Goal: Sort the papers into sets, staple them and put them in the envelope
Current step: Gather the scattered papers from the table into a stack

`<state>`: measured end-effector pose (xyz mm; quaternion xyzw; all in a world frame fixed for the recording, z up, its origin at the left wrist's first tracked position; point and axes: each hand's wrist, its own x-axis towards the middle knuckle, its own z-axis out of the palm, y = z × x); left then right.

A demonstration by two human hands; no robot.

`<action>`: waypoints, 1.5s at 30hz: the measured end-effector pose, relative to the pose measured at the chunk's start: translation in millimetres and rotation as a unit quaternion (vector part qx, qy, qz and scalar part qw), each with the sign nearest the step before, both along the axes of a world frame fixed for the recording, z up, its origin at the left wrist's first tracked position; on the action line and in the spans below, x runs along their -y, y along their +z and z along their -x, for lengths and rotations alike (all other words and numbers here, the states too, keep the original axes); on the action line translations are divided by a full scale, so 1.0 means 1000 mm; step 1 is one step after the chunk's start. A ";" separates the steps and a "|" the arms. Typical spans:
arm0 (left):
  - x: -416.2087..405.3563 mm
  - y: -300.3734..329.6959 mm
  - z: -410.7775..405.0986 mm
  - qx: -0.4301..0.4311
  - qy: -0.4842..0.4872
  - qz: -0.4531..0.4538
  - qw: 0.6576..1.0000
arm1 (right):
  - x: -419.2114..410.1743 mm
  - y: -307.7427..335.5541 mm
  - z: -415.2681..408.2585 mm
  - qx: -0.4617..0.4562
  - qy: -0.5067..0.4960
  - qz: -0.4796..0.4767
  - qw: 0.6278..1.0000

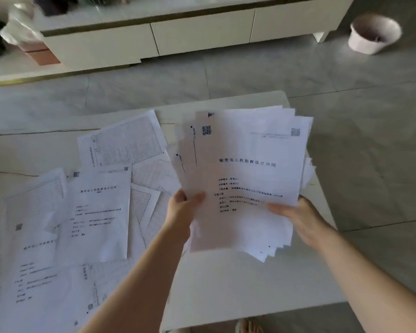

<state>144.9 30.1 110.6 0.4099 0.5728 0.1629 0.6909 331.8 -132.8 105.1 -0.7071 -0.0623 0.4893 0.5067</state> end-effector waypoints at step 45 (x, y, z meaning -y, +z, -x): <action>0.078 -0.035 0.023 0.128 -0.104 -0.293 0.942 | 0.056 -0.029 0.039 0.261 -0.084 -0.192 0.942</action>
